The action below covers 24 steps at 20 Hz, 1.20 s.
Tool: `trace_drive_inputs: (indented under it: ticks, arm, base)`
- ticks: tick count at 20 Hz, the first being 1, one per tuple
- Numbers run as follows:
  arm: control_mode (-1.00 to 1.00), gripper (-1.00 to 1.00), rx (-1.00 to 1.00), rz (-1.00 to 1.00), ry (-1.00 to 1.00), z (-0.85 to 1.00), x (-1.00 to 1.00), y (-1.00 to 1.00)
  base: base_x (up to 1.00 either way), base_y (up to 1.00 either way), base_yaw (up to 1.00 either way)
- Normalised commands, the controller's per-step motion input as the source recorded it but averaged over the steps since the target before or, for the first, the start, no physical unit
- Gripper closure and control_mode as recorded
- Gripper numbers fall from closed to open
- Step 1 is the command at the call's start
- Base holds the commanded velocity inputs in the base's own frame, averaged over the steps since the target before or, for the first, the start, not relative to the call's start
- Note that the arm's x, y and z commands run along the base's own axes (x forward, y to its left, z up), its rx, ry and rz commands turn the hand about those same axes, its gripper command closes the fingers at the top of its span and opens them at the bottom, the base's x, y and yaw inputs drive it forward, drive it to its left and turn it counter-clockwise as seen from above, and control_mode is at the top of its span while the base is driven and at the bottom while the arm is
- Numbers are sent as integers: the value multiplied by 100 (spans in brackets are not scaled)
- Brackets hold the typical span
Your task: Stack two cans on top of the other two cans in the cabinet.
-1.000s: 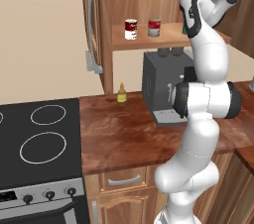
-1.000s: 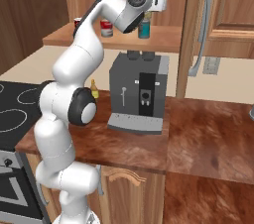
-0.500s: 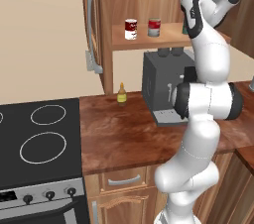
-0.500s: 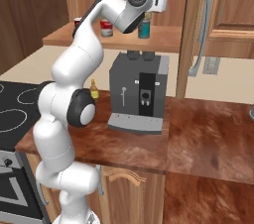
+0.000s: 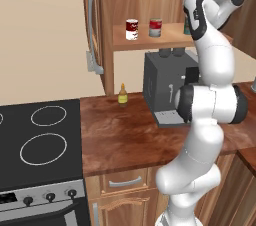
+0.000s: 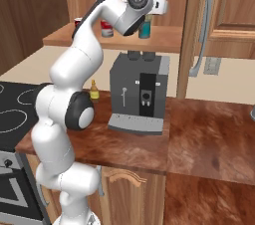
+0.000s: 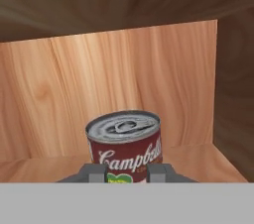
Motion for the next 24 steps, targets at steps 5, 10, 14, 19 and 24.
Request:
trace_drive_inputs:
  ticks: [5, 10, 14, 19, 24]
  arm:
    - [-100, 100, 0, 0, 0, -6, 0, 0]
    - [-100, 100, 0, 0, 0, 0, 0, 0]
    - [-100, 100, 0, 0, 0, 0, 0, 0]
    - [-100, 100, 0, 0, 0, 2, -4, 0]
    - [-100, 100, 0, 0, -1, 7, -13, 0]
  base:
    - [0, 0, 0]
    - [0, 0, 0]
    - [0, 0, 0]
    - [0, 0, 0]
    - [0, 0, 0]
